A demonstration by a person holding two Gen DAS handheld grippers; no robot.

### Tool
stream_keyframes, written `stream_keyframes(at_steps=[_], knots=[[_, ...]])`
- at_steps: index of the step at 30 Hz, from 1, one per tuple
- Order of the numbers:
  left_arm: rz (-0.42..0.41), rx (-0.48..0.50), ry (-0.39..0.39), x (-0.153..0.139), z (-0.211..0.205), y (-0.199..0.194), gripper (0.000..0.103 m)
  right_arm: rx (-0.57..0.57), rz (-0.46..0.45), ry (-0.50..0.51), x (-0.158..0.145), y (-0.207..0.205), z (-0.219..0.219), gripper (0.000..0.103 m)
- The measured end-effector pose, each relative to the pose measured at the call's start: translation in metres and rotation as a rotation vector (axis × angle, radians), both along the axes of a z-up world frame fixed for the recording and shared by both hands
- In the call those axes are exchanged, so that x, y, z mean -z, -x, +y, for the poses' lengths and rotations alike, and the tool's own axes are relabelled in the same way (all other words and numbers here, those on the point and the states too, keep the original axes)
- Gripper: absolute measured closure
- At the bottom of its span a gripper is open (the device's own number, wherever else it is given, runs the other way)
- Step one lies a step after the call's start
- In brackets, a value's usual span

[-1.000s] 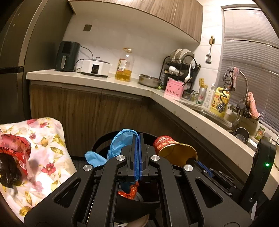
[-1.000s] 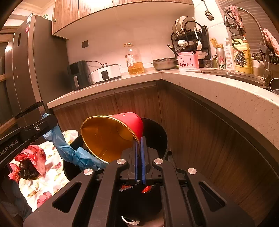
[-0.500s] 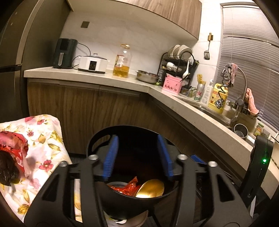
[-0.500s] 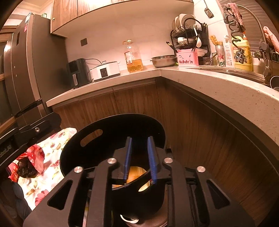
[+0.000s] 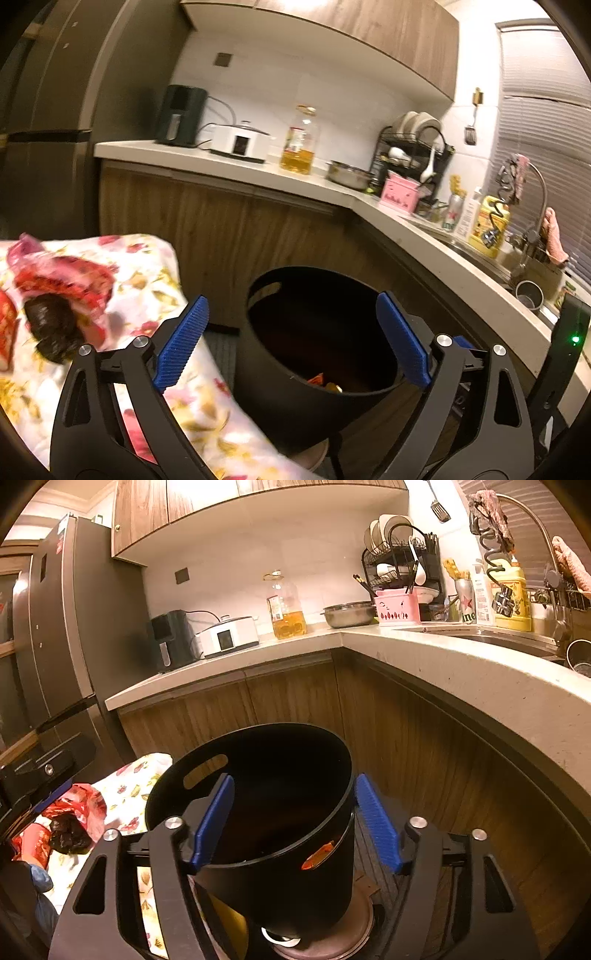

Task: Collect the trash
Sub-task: 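Move both open grippers back toward the trash on the table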

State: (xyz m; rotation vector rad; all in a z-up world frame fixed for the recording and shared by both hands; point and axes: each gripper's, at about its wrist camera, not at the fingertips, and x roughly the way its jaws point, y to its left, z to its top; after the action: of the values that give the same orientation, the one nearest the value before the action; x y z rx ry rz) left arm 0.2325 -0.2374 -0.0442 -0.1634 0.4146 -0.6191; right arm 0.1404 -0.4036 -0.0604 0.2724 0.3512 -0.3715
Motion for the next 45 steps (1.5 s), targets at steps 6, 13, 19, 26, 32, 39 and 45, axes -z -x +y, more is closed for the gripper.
stream_keyframes(at_steps=[6, 13, 19, 26, 32, 39, 45], knots=[[-0.011, -0.090, -0.008, -0.008, 0.031, 0.020, 0.008, -0.023, -0.029, 0.006, -0.008, 0.013, 0.014, 0.018], [-0.015, -0.156, -0.004, -0.012, 0.066, 0.042, 0.008, -0.065, -0.070, 0.011, -0.015, 0.024, 0.035, 0.014], [-0.028, -0.228, -0.017, -0.011, 0.098, 0.057, 0.008, -0.113, -0.087, 0.037, -0.021, 0.030, 0.061, 0.011], [-0.021, -0.337, -0.035, -0.003, 0.146, 0.067, 0.008, -0.184, -0.099, 0.052, -0.019, 0.033, 0.098, 0.011], [-0.015, -0.452, -0.064, 0.004, 0.194, 0.076, 0.008, -0.269, -0.090, 0.056, -0.015, 0.030, 0.135, 0.011], [-0.011, -0.571, -0.092, 0.013, 0.246, 0.079, 0.008, -0.344, -0.079, 0.075, -0.011, 0.021, 0.179, 0.011], [0.003, -0.682, -0.105, 0.023, 0.291, 0.078, 0.008, -0.402, -0.072, 0.077, -0.009, 0.010, 0.211, 0.012]])
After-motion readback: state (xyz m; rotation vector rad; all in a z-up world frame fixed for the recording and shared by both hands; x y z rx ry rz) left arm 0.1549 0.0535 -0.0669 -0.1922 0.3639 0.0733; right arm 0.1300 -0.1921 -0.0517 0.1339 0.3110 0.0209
